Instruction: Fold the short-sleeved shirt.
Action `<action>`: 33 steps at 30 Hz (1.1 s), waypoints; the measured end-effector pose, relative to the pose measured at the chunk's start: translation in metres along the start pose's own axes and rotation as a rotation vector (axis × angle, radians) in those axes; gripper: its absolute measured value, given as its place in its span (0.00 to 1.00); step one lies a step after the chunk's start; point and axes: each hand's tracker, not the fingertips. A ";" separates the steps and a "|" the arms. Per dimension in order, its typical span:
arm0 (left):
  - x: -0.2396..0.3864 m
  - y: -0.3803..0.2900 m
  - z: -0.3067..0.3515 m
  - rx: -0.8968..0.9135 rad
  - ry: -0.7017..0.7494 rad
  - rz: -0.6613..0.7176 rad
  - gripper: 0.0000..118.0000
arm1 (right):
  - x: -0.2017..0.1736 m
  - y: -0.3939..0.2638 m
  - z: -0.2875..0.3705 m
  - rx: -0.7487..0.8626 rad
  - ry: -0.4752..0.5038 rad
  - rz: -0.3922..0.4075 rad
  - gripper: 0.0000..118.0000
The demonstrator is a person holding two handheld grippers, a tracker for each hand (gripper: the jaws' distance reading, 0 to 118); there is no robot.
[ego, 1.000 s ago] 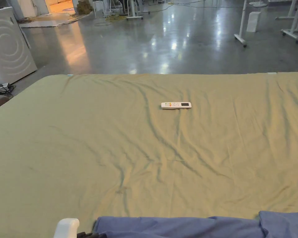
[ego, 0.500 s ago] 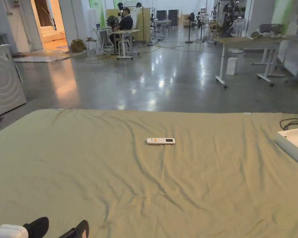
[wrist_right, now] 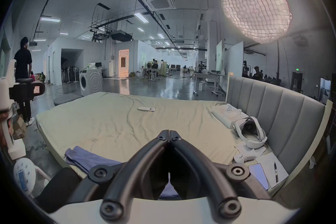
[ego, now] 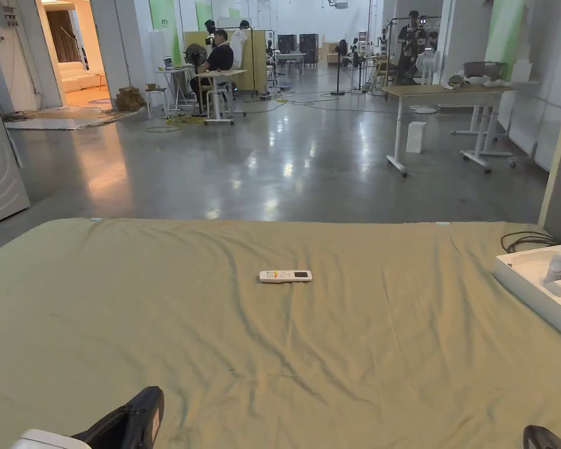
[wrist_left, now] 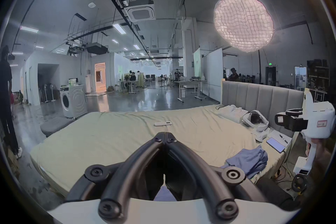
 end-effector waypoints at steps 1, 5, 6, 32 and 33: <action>-0.002 0.000 -0.001 -0.009 -0.006 0.003 0.01 | 0.001 0.000 0.000 -0.003 0.003 0.001 0.00; -0.009 -0.002 -0.002 -0.029 -0.014 0.030 0.01 | 0.008 -0.004 -0.002 -0.006 0.001 -0.013 0.00; -0.011 -0.003 -0.002 -0.036 -0.021 0.039 0.01 | 0.009 -0.004 -0.003 -0.007 0.005 -0.022 0.00; -0.193 -0.248 -0.132 -0.563 -0.332 1.225 0.95 | 0.013 -0.048 -0.037 -0.280 0.046 -0.122 0.00; -0.185 -0.250 -0.138 -0.590 -0.347 1.216 0.95 | 0.010 -0.049 -0.037 -0.287 0.043 -0.117 0.00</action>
